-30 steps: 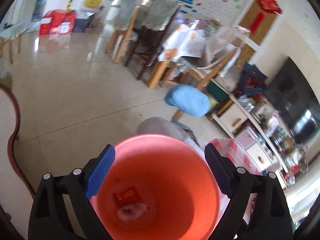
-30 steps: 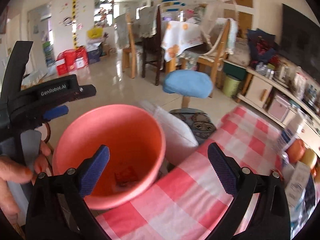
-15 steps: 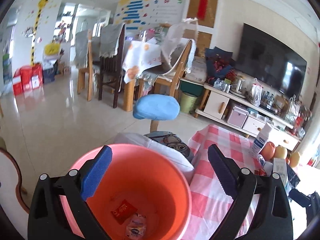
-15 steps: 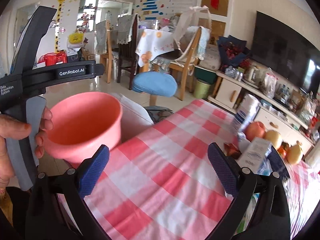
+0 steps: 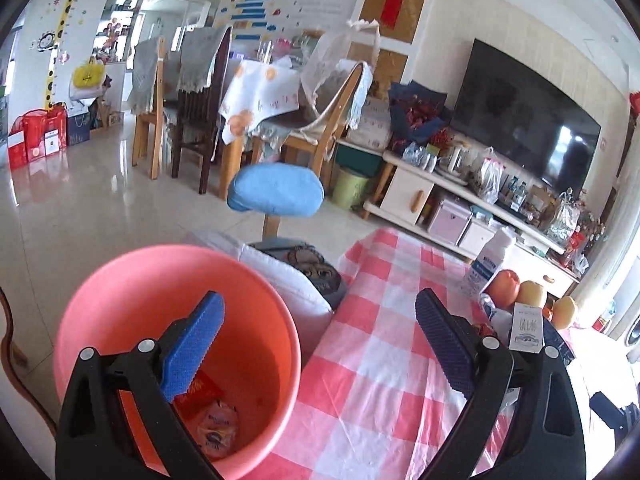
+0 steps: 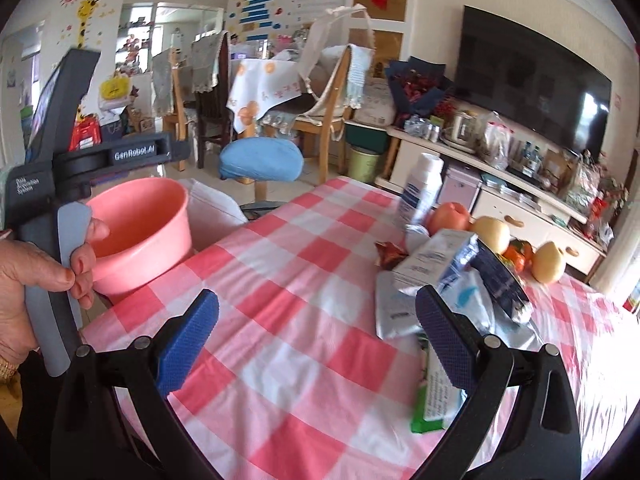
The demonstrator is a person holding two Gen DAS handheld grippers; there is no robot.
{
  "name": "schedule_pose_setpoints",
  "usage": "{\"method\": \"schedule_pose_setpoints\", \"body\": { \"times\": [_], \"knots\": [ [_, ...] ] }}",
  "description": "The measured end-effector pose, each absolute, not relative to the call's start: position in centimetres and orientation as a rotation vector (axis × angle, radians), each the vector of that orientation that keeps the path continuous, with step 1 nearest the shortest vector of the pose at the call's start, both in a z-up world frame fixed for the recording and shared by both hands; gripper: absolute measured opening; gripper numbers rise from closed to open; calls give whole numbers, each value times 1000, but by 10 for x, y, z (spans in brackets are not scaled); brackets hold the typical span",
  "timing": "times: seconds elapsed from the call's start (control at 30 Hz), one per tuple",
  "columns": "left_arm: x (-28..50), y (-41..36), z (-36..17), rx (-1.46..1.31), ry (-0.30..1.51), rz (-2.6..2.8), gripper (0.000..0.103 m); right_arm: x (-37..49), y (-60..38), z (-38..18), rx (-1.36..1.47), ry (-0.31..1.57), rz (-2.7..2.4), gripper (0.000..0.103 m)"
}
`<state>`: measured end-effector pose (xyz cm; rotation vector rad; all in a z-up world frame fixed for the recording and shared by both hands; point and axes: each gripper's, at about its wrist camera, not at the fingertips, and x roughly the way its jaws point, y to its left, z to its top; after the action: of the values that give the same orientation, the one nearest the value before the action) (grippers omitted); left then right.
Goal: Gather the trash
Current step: 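Move the left tool back to the green-and-white snack packet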
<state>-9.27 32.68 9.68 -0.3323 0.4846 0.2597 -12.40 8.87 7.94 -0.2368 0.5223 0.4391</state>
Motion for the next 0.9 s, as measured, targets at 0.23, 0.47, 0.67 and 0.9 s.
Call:
{"method": "schedule_pose_setpoints", "body": {
  "times": [0.23,0.47,0.67,0.9],
  "knots": [
    [-87,308,84,-317,518,222,95,-123,61,77,-183,529,409,99],
    [-83,290,76,-335,511,177,95,-125,41,75,-175,533,391,99],
    [-76,263,75,-242,543,128,95,-118,16,77,-134,551,370,99],
    [-73,231,71,-169,584,61,95,-110,-21,83,-76,560,346,99]
  ]
}}
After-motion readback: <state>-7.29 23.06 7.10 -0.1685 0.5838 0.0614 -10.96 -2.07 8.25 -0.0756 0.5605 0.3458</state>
